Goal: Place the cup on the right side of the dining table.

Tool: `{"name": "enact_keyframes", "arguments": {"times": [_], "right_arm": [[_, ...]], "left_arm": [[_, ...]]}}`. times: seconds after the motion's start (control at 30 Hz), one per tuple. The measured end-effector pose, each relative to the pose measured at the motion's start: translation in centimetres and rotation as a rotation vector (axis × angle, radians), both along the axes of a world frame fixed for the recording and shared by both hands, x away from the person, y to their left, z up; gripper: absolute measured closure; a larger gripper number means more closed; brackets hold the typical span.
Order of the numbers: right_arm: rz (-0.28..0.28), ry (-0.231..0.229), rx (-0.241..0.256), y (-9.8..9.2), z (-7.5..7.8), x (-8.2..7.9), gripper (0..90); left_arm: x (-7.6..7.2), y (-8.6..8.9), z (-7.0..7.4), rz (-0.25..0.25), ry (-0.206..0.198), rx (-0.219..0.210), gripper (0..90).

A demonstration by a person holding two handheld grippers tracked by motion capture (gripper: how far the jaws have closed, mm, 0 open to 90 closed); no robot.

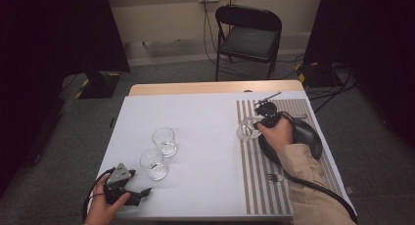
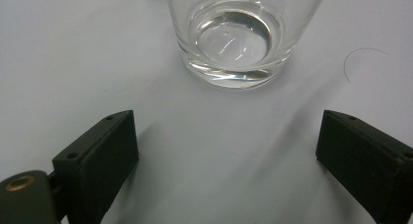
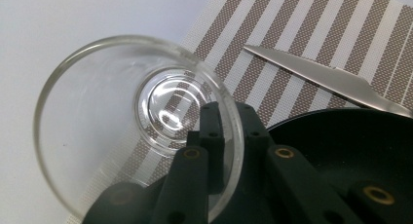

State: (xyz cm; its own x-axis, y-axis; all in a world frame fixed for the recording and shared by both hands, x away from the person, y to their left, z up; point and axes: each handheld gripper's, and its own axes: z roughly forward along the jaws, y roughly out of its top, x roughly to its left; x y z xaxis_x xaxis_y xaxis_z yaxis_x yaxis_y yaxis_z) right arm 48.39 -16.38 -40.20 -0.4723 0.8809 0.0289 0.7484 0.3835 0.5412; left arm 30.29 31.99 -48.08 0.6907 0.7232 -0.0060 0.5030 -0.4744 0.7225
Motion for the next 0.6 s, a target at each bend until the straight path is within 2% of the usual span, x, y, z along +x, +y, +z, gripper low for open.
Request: {"name": "enact_keyframes", "arguments": {"times": [0.07,0.33,0.6], "right_arm": [[-0.002,0.0,0.002,0.0,0.07,-0.03,78.1],[-0.013,-0.006,0.01,-0.12,0.15,-0.13,73.5],[-0.012,-0.023,0.018,0.18,0.28,-0.05,63.6]], "left_arm": [[0.0,0.0,0.0,0.0,0.0,0.0,7.4],[0.0,0.0,0.0,0.0,0.0,0.001,7.5],[0.01,0.0,0.0,0.0,0.0,0.0,7.5]]}}
